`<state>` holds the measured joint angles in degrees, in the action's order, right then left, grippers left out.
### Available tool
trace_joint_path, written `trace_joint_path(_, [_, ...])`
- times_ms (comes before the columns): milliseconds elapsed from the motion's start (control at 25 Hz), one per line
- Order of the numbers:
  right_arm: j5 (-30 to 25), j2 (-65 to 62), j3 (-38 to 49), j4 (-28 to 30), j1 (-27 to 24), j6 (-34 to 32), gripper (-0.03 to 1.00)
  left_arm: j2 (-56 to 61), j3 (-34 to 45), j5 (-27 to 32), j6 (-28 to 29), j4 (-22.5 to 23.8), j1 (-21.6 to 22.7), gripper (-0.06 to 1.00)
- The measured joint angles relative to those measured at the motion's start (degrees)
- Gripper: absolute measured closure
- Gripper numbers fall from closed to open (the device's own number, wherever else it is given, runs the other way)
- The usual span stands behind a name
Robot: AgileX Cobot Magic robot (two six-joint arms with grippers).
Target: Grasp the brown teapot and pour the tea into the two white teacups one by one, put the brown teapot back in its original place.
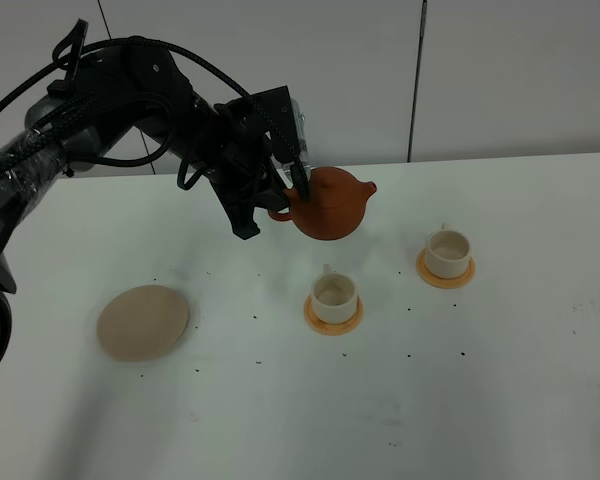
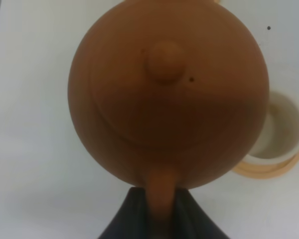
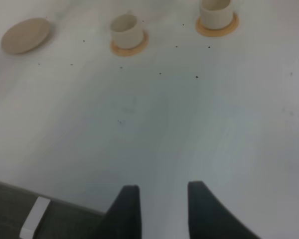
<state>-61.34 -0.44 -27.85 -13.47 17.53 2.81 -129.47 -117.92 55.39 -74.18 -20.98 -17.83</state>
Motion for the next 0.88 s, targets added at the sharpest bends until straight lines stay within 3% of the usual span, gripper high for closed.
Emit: trace_joint_path(880, [0.0,0.0,0.0,0.0,0.0,-0.3,0.74,0.0,-0.1,4.6,0.6,0.4,0.0,0.77])
